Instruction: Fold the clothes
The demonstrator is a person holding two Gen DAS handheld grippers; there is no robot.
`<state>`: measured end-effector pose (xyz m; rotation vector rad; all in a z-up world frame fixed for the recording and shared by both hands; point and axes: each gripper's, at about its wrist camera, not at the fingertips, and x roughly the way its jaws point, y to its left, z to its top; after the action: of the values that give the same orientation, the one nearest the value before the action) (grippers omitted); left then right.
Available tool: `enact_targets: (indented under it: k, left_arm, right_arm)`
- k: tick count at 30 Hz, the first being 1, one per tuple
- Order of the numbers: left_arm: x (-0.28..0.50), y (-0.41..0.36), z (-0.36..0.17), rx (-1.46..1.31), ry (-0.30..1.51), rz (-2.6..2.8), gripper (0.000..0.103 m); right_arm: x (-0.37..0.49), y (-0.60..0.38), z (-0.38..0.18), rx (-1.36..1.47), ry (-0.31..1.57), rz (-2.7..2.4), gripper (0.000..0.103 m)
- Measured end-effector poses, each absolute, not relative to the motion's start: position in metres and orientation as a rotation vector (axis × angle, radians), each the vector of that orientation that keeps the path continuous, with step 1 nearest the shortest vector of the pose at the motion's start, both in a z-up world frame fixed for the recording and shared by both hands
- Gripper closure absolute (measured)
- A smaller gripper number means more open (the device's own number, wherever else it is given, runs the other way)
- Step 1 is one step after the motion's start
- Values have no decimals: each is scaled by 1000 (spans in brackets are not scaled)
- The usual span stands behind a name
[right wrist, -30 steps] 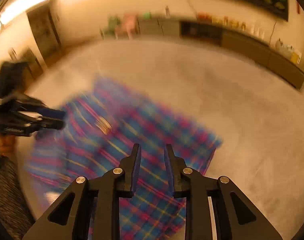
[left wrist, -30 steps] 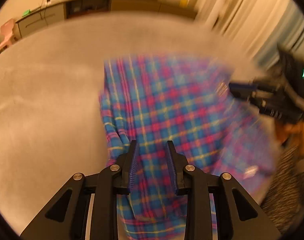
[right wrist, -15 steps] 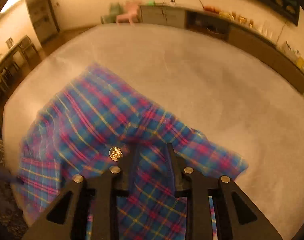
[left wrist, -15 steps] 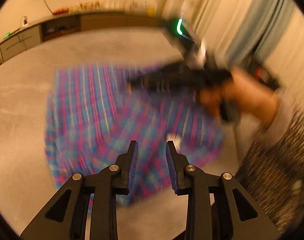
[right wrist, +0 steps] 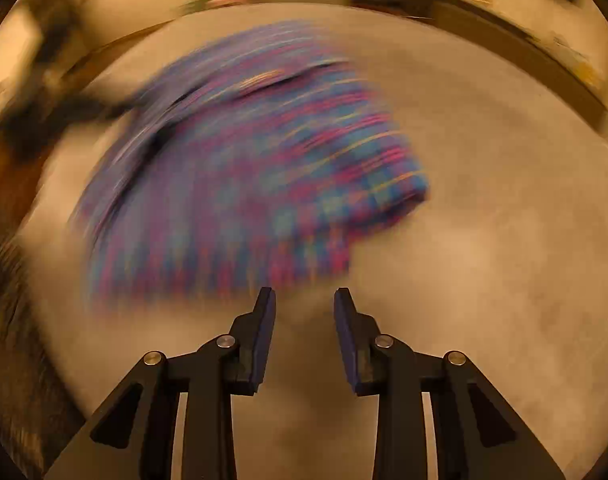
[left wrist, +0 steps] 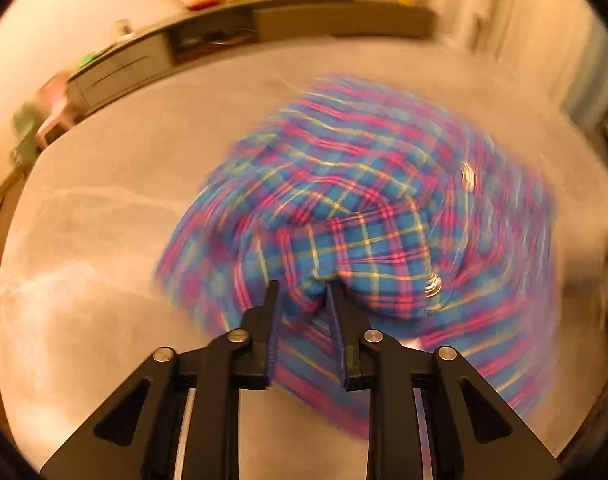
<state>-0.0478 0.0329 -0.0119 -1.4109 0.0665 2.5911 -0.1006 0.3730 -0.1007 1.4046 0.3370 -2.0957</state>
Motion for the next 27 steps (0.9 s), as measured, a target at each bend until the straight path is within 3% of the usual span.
enact_targets:
  k: [3, 7, 10, 12, 16, 20, 24, 27]
  left_arm:
    - [-20, -7, 18, -1259, -164, 2623, 66]
    - [-4, -35, -5, -1280, -361, 2570, 65]
    - [-11, -15, -31, -1371, -344, 2452, 64]
    - [-24, 9, -56, -1471, -234, 2394, 64]
    - [-52, 28, -70, -1470, -46, 2406, 64]
    - [-86, 27, -59, -1404, -33, 2493, 72]
    - [-73, -3, -2, -1199, -217, 2591, 69]
    - [-46, -6, 8, -1117, -198, 2567, 65]
  right_arm:
    - [-82, 360, -103, 1297, 267, -2013, 73]
    - [-121, 334, -93, 1170, 206, -2112, 73]
    - [-181, 299, -91, 1138, 268, -2172, 73]
    - [-225, 273, -93, 1137, 342, -2192, 73]
    - [-201, 284, -95, 1199, 515, -2189, 73]
    - [-157, 283, -104, 1336, 348, -2088, 69]
    - [-105, 260, -92, 1279, 270, -1851, 73]
    - [-145, 267, -56, 1151, 262, -2024, 70]
